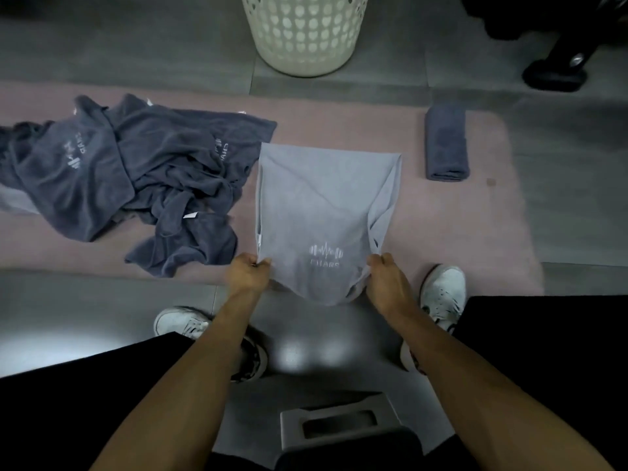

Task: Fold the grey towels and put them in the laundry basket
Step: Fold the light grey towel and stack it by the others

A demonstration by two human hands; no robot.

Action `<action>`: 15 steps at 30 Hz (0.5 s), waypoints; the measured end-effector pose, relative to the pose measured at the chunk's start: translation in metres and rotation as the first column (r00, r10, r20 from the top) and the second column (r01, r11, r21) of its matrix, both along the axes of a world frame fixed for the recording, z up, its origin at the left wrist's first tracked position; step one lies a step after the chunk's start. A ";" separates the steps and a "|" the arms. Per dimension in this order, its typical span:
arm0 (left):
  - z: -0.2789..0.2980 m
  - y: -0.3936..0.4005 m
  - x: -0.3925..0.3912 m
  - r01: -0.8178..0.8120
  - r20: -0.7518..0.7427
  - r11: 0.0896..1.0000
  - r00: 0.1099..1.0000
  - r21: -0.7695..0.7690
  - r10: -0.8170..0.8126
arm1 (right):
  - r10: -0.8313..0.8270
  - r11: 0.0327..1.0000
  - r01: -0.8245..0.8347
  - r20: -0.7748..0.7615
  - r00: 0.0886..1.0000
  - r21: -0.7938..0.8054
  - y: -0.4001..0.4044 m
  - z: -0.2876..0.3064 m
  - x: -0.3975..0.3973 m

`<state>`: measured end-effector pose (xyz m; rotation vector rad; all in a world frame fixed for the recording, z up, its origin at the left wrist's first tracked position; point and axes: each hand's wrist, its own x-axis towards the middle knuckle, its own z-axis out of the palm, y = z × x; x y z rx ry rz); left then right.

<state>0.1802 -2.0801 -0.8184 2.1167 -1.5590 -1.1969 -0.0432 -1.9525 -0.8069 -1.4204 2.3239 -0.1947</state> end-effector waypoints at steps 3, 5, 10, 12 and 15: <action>0.040 -0.004 -0.005 0.087 0.018 0.996 0.996 0.013 -0.087 | -0.069 0.997 0.067 -0.091 0.993 -0.031 0.003 0.037 -0.014; 0.077 -0.002 -0.006 0.140 -0.004 0.987 0.990 0.074 -0.140 | -0.117 0.991 0.108 -0.116 0.986 -0.078 0.006 0.066 -0.019; 0.170 0.015 -0.018 -0.135 -0.492 0.926 0.868 -0.353 -0.062 | -0.114 0.804 0.126 0.057 0.992 -0.581 0.015 0.144 -0.017; 0.194 0.028 -0.027 -0.127 -0.539 0.887 0.829 -0.443 -0.150 | -0.111 0.758 0.182 0.151 0.982 -0.626 0.019 0.171 -0.016; 0.221 0.039 -0.040 -0.116 -0.563 0.855 0.795 -0.506 -0.226 | -0.060 0.640 0.150 0.145 0.988 -0.753 0.022 0.198 -0.015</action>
